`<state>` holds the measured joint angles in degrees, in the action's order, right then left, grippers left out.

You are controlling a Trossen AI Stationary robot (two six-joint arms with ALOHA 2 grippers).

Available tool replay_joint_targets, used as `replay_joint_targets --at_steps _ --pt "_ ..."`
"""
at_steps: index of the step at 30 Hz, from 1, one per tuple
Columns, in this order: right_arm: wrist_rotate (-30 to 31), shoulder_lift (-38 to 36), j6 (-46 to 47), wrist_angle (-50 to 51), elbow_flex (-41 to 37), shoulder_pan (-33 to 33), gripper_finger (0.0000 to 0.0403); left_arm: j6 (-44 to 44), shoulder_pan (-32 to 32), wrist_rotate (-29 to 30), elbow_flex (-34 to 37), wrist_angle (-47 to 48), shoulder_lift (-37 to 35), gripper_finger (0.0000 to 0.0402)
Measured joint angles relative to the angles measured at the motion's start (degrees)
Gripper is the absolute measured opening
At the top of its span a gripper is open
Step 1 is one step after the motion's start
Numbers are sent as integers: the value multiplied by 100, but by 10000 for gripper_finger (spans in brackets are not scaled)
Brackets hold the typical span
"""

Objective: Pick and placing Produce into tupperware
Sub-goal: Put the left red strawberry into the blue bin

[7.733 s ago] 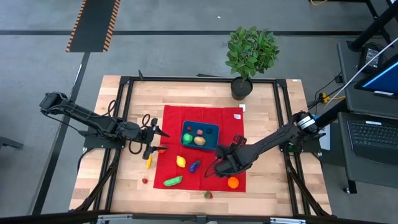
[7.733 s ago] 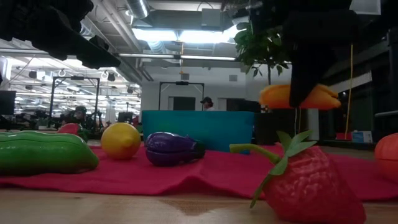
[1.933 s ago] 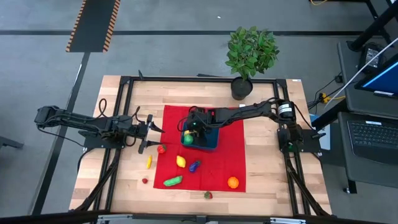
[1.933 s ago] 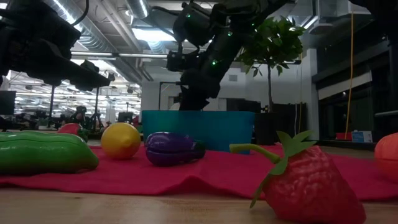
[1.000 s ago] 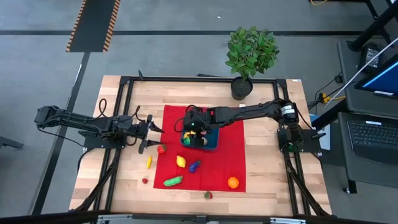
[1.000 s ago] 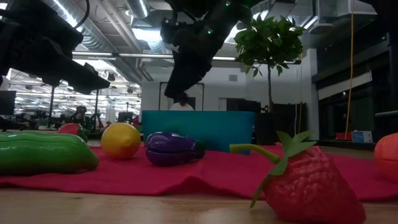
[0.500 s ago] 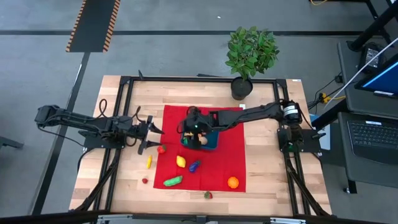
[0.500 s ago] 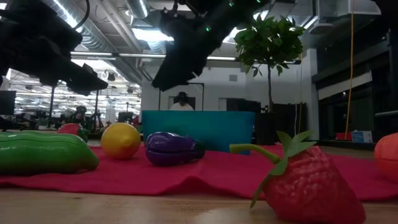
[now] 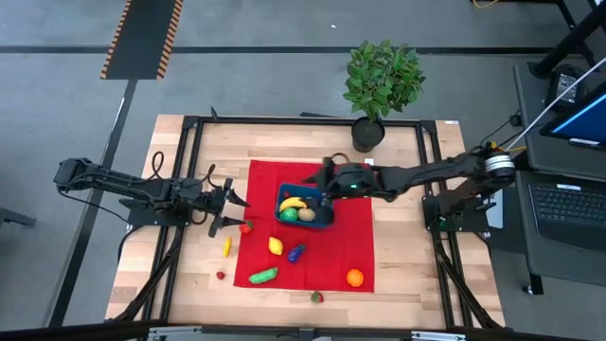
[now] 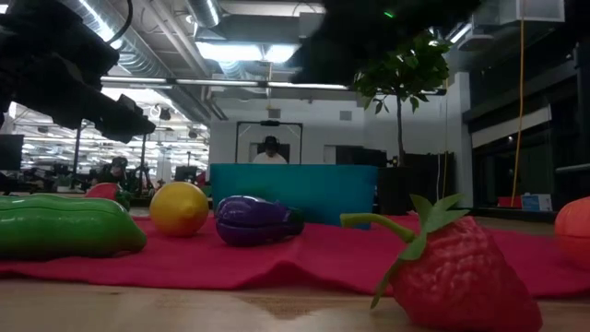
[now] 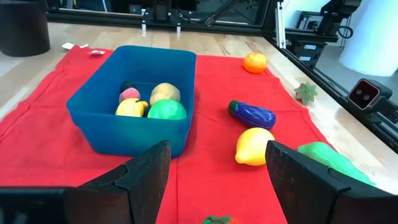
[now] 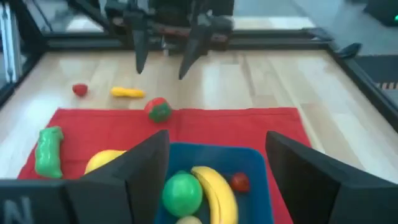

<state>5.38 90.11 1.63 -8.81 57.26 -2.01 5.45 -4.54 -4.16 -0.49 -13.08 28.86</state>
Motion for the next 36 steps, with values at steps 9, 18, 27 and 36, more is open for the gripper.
replay_joint_targets --at_steps 9,18,27,36 --pt "11 -810 277 -2364 -2224 -196 267 -138 -17 2 -265 243 0 255" --pt "12 -858 176 -2887 -2571 -197 267 351 -479 1068 -1666 3118 275 255" --pt "10 -1323 -88 -2897 -2568 -152 267 1239 -1462 1927 -1952 3180 1175 255" --pt "10 -1651 -173 -2455 -2568 -155 267 2255 -2290 2678 -2836 4071 2377 255"
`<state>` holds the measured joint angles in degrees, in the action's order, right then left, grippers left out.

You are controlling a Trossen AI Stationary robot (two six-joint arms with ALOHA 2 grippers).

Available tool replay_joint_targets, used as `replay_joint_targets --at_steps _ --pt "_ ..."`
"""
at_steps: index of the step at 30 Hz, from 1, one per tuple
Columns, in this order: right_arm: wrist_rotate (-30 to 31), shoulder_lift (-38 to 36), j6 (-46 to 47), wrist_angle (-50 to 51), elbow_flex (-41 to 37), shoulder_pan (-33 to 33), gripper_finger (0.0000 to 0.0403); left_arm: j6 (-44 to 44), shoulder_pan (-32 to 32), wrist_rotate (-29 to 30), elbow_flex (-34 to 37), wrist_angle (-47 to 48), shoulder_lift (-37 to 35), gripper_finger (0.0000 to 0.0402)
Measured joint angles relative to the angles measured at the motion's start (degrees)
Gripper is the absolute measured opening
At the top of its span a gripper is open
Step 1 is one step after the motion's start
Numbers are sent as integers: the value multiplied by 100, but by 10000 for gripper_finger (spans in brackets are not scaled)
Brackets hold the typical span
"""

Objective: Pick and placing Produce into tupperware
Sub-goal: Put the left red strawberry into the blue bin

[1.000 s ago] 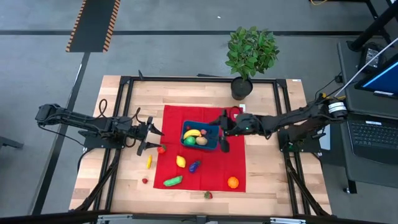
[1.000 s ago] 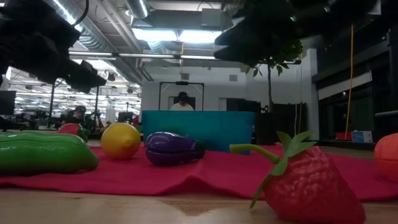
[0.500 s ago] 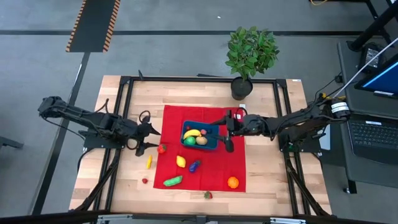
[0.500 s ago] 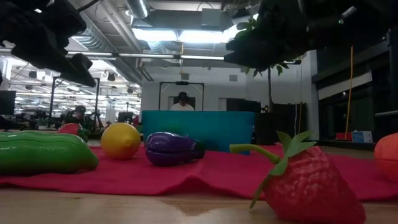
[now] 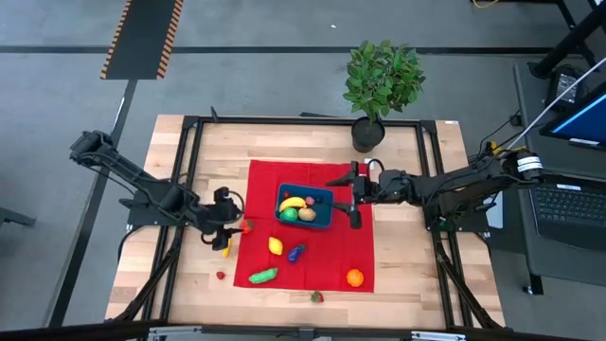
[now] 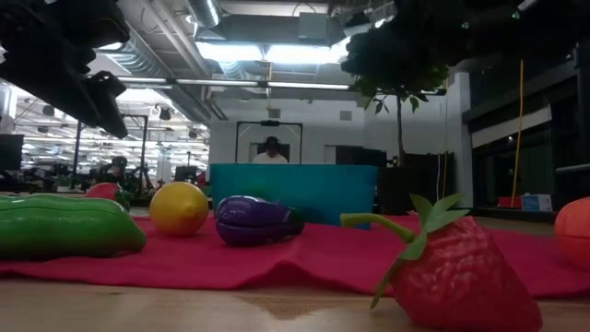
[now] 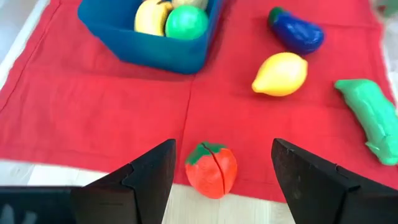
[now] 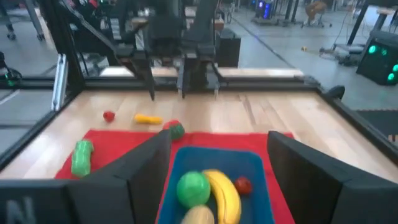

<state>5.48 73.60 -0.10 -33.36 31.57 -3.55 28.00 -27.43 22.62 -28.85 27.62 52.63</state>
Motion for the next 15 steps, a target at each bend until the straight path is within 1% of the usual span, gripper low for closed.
replay_joint_targets --at_steps 3,9,15 --pt "0 17 6 220 0 0 267 333 -128 86 -147 126 303 255" --pt "-2 17 161 369 0 0 267 774 -158 84 -154 152 671 255" --pt "-7 17 378 591 0 0 267 780 -158 38 -154 147 823 255"
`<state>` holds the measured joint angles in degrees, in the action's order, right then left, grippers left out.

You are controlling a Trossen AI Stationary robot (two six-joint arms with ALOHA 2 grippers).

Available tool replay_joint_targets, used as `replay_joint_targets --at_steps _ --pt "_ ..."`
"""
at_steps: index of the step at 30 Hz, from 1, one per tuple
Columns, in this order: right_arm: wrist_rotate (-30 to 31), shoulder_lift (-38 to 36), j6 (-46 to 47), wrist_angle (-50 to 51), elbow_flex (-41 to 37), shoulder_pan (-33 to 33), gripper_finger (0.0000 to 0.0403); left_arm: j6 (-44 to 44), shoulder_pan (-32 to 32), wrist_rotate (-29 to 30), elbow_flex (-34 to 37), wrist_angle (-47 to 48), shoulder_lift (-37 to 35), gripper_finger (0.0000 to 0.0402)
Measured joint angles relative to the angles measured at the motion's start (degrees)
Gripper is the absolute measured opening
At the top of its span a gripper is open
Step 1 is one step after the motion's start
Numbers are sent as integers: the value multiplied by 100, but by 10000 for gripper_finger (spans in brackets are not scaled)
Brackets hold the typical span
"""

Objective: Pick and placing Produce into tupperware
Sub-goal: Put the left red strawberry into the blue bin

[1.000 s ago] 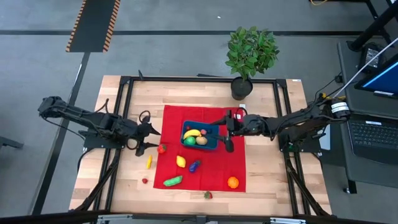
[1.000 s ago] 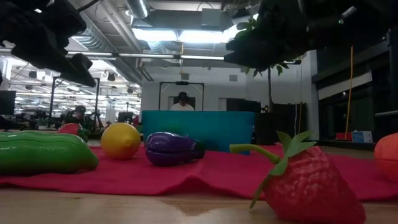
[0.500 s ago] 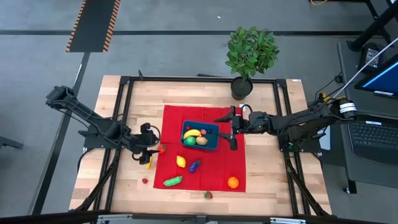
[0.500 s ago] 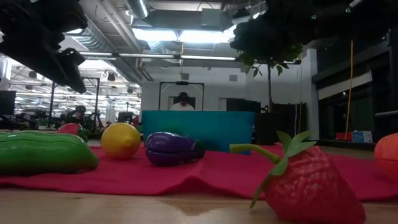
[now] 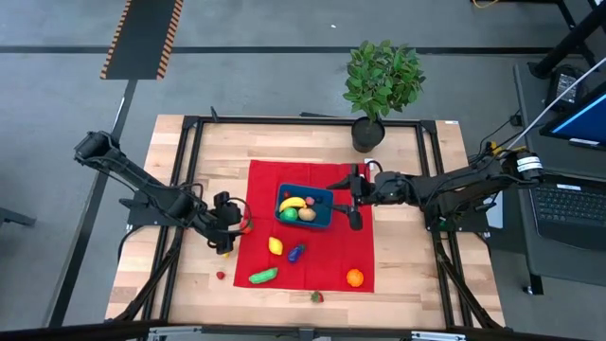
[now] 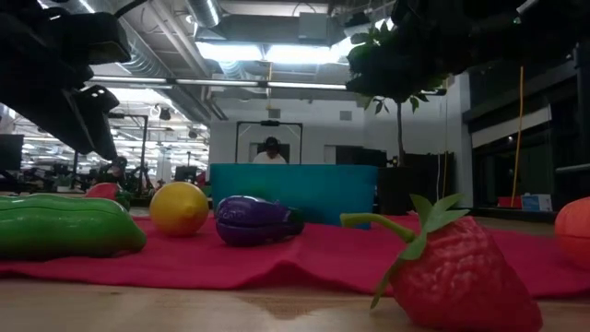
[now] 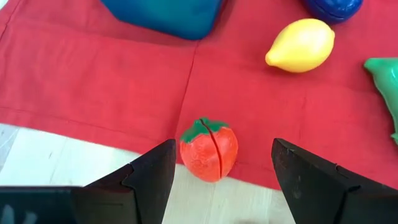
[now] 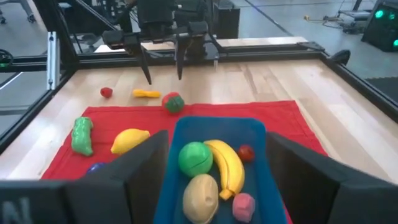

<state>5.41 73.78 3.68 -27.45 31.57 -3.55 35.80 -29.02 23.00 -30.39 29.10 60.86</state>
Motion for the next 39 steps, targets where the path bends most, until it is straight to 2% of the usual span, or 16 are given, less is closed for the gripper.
replay_joint_targets --at_steps 11,20,33,39 --pt "0 4 48 84 0 0 267 181 0 30 0 -15 -4 256" --pt "0 4 40 123 0 0 267 305 0 147 0 -10 -4 291" --pt "0 4 36 191 0 0 267 486 -20 131 2 -19 -4 292" --pt "0 4 36 210 2 0 267 911 -15 134 2 -30 132 293"
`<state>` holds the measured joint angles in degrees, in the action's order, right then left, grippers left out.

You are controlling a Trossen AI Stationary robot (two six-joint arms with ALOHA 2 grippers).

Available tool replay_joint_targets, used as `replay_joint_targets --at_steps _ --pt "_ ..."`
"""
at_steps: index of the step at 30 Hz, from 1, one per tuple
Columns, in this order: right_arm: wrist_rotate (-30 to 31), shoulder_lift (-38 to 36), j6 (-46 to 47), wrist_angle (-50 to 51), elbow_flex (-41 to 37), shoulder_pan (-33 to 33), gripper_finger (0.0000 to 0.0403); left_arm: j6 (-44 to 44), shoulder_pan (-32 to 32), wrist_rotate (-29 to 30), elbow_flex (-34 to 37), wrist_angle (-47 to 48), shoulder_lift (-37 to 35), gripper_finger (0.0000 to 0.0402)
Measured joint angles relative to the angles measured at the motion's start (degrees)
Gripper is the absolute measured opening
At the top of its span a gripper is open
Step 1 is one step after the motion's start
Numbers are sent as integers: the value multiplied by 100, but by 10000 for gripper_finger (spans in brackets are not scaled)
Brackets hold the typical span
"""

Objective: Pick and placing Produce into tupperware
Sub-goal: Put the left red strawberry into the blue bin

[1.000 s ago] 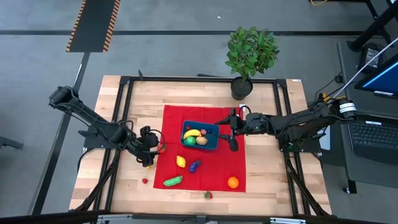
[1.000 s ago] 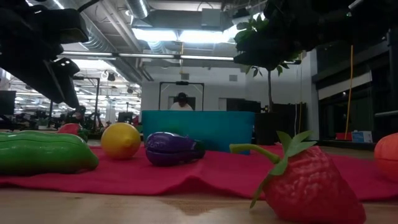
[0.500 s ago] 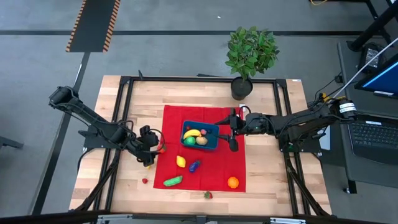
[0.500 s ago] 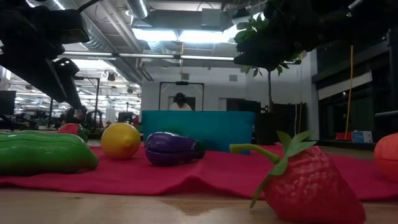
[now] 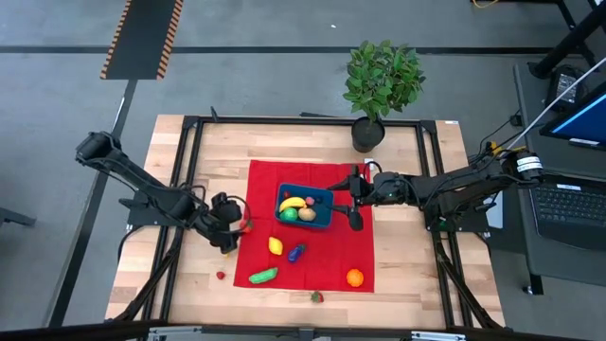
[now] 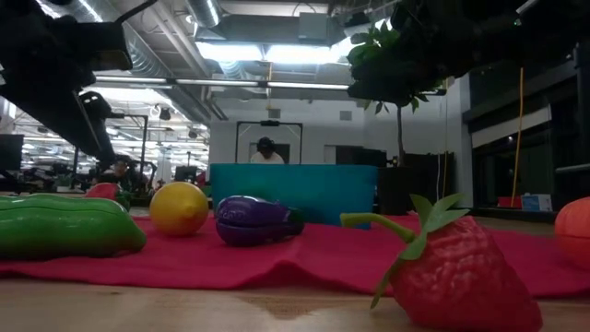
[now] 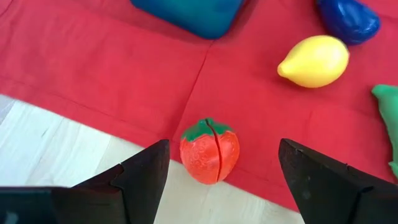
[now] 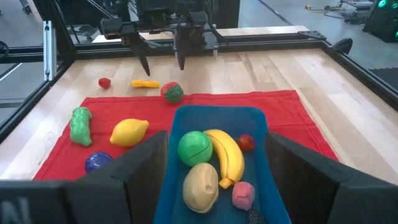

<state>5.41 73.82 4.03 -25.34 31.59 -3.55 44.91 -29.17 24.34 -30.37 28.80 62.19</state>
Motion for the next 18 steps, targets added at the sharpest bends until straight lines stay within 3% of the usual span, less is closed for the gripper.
replay_joint_targets --at_steps 18 --pt "0 0 0 11 0 -2 267 5 353 -362 0 -364 1249 293"
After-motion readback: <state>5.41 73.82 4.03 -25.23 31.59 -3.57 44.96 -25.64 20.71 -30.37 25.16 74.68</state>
